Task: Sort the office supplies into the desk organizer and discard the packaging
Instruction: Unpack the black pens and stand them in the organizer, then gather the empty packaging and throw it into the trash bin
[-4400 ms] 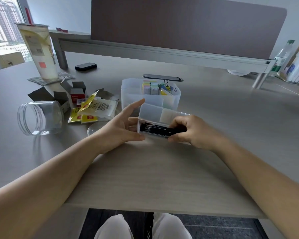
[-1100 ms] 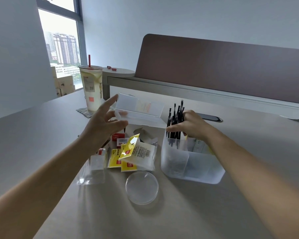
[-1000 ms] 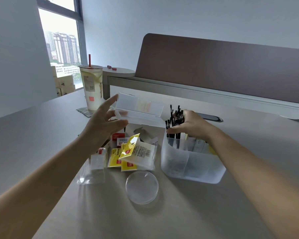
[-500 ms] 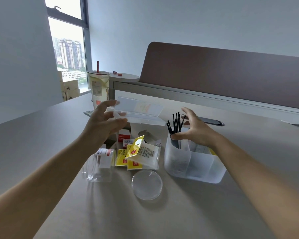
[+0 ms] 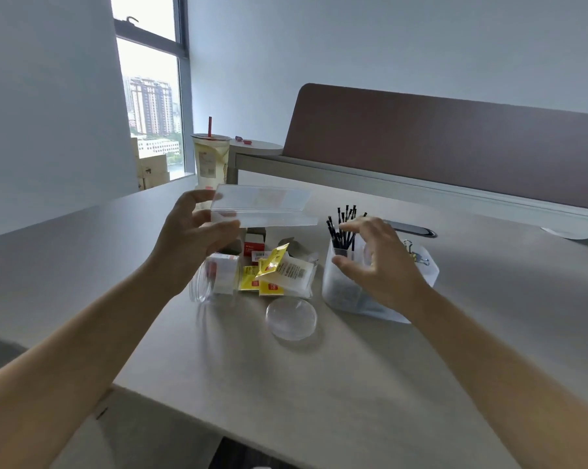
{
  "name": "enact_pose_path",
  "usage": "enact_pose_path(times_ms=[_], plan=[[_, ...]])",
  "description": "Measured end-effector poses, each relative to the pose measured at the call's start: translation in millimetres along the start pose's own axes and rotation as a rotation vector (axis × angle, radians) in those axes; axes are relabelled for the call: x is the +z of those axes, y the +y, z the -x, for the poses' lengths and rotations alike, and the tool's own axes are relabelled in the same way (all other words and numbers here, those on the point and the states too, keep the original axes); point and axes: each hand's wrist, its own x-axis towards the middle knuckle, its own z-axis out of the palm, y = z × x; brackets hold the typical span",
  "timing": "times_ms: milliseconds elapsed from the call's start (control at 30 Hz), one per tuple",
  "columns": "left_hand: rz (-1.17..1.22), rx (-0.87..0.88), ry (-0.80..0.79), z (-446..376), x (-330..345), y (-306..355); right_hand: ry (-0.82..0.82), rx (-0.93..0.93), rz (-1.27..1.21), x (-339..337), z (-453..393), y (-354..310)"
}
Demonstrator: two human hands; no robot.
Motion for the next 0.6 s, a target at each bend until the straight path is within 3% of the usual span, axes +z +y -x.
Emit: enact_pose_path(times_ms=[167,367,600], plan=[[-0.029,-0.002,0.057,49,-17,0,-0.170,-0.044,-0.022,26,37,-21],[-0.012,0.001,0.224,86,-42,2,-0.420,0.137,-0.047,66,47,-30],[-0.007,-0.014,0.361,100,-71,6,-0.346,0.162,0.059,83,40,-38]])
